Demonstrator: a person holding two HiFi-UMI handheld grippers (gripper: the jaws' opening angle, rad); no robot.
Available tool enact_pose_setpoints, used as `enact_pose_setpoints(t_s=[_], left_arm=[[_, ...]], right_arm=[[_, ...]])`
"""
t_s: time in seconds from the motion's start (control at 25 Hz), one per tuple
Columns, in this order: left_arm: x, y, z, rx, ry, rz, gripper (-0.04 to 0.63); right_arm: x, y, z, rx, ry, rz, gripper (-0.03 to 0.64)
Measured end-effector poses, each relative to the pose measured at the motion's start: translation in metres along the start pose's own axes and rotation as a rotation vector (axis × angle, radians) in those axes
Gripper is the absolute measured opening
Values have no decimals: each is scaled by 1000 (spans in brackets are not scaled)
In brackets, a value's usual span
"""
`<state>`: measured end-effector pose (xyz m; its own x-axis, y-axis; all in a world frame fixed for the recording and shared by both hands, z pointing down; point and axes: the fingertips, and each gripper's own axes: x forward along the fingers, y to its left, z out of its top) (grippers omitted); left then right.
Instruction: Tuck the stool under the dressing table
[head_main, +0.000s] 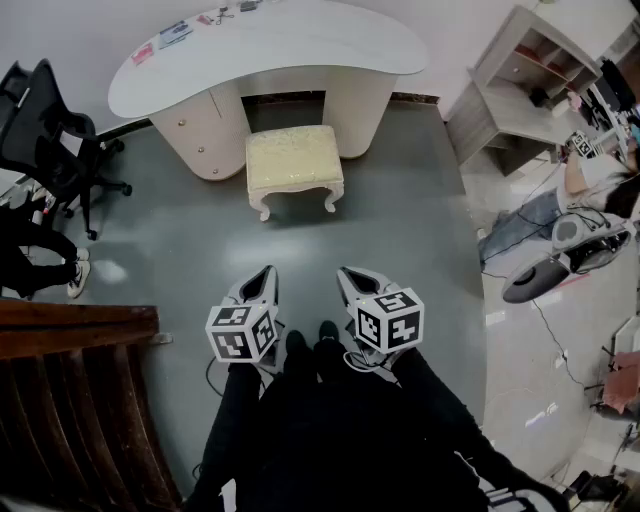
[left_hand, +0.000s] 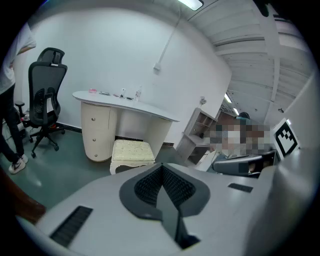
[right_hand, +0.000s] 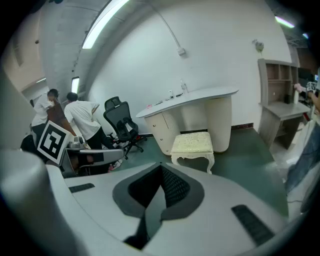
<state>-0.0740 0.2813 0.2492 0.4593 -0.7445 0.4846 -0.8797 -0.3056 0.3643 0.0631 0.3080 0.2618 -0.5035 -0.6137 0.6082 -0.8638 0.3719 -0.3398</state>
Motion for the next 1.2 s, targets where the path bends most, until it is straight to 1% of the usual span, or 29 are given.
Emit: enact_pose_setpoints(t_s=[0.36, 0.52, 0.64, 0.8, 0.88, 1.04, 1.2], left_arm=[[4, -7, -2, -1, 13, 7, 8], [9, -10, -5, 6, 15, 19, 8], [12, -11, -9, -1, 19, 34, 8], [14, -8, -8, -21, 20, 56, 8], [15, -4, -4, -33, 12, 67, 8], [18, 2, 0, -47, 2, 88, 8], [19, 5, 5, -52, -2, 100, 8]], right_arm=[[-8, -12, 2, -38, 8, -12, 5], [-9, -20, 4, -42, -11, -10, 5], [-10, -33, -3, -23, -3, -35, 5], [-12, -50, -15, -2, 51, -78, 5], [-11, -59, -19, 27, 70, -100, 5], [-13, -75, -20, 104, 73, -117, 5], [-19, -85, -11, 117, 69, -147, 5]])
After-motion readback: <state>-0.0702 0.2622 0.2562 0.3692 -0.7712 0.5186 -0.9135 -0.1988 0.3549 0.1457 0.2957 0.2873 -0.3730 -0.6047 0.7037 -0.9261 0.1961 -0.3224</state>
